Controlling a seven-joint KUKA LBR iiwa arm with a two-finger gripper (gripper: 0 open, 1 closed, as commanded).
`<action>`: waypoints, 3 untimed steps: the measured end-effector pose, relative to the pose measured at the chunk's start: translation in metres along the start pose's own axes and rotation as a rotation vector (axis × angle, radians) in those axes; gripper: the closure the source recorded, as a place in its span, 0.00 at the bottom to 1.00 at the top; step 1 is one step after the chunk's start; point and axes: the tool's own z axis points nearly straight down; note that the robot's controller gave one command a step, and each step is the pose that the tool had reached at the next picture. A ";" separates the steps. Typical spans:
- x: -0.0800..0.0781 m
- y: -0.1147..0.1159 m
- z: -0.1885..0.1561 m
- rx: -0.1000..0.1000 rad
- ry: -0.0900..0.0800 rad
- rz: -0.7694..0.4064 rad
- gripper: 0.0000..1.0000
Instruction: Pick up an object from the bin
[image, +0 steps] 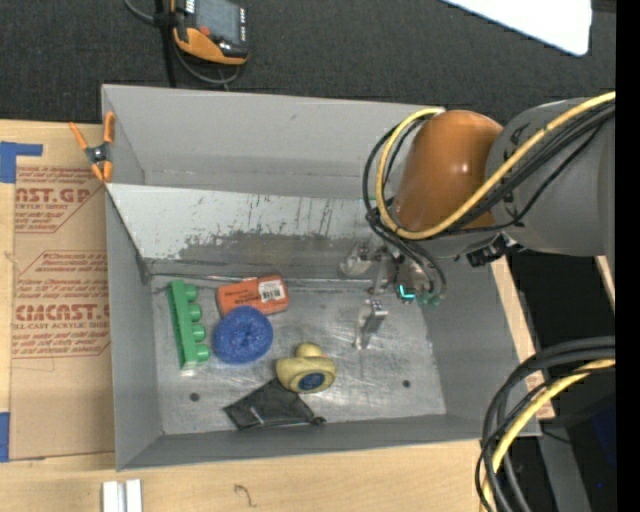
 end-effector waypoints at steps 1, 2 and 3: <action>-0.002 0.000 -0.004 0.000 -0.007 0.000 0.00; 0.034 0.013 -0.001 0.001 -0.009 -0.057 0.00; 0.035 0.059 0.044 0.001 -0.015 -0.120 0.00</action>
Offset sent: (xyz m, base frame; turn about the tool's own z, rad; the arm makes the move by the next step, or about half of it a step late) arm -0.0675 0.0269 -0.0011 -0.1124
